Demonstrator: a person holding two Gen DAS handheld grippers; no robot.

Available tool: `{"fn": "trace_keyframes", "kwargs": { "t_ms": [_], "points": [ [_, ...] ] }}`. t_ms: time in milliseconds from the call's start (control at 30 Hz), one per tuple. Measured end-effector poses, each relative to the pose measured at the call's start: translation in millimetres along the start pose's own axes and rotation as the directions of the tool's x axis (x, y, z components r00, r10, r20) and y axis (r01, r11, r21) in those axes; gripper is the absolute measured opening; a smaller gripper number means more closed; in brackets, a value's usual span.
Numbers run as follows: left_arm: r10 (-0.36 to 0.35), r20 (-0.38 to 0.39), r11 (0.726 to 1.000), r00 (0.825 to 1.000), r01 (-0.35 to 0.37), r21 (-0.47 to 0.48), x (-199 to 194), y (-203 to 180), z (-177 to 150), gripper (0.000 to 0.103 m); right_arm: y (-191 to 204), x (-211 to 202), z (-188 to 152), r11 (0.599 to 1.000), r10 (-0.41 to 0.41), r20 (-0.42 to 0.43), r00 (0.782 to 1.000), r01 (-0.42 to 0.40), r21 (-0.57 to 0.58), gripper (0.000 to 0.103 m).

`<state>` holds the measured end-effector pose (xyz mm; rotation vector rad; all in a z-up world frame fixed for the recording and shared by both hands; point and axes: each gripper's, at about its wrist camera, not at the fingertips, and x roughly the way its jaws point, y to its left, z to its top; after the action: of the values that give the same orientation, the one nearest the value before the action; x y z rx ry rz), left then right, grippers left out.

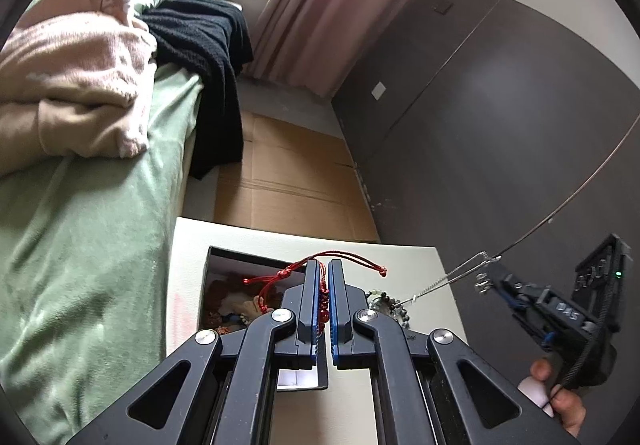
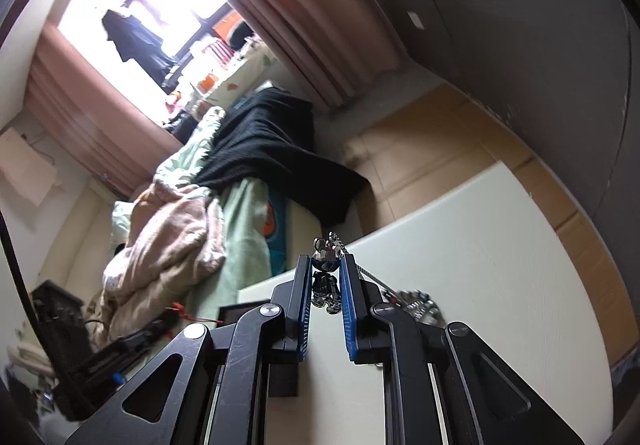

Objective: Organize jewelry
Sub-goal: 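Drop the red string bracelet into the box with the left tool while the right tool grasps silver chains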

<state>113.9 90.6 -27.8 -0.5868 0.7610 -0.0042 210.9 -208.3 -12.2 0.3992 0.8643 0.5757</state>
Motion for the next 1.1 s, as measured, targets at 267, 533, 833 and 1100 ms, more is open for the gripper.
{"fn": "trace_keyframes", "kwargs": {
  "t_ms": [267,533,833,1100],
  "points": [
    [0.036,-0.068,0.999,0.997,-0.038,-0.019,13,15,0,0.023,53,-30,10,0.997,0.031,0.061,0.998,-0.027,-0.073,0.015],
    [-0.009,0.013,0.999,1.0,0.009,-0.044,-16,23,7,0.06,117,-63,25,0.981,0.049,0.122,0.991,-0.025,-0.191,0.015],
    [-0.034,0.06,0.997,0.998,0.038,-0.071,-40,37,16,0.06,199,-116,47,0.944,0.077,0.239,0.968,0.007,-0.331,0.015],
    [-0.052,0.107,0.992,0.993,0.064,-0.113,-59,54,22,0.06,262,-131,47,0.903,0.117,0.257,0.959,0.005,-0.429,0.015]
  ]
}}
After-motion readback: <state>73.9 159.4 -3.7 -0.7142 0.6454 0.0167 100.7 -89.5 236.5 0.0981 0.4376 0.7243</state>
